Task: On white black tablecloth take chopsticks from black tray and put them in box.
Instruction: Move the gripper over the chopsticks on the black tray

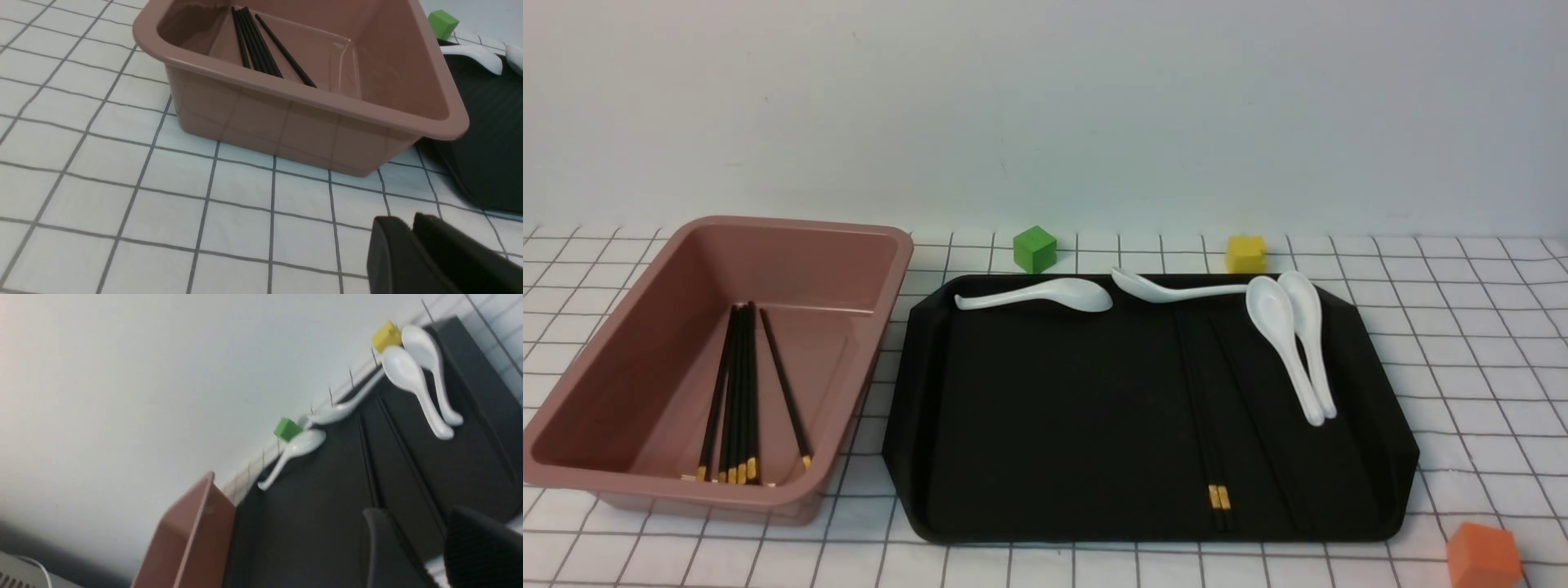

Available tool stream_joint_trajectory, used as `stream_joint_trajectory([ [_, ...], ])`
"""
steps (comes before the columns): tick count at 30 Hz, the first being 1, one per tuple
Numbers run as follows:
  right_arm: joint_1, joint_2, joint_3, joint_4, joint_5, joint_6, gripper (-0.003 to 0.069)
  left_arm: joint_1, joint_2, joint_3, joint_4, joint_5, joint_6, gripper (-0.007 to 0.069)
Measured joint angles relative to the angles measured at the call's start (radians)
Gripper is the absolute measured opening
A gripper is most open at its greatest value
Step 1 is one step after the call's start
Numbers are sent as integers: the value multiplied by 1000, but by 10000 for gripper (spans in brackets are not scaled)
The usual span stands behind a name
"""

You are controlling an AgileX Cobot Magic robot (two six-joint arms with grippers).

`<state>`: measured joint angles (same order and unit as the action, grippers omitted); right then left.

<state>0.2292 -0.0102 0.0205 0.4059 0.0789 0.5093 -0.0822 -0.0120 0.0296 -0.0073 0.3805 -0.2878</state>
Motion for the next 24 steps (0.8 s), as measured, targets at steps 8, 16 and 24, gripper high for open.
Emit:
stream_joint_trajectory([
  [8, 0, 280, -358, -152, 127, -277, 100, 0, 0, 0, 0, 0, 0, 82],
  [16, 0, 887, -660, -327, 656, -258, -9, 0, 0, 0, 0, 0, 0, 92],
  [24, 177, 1430, -878, -280, 672, -323, 98, 0, 0, 0, 0, 0, 0, 99],
])
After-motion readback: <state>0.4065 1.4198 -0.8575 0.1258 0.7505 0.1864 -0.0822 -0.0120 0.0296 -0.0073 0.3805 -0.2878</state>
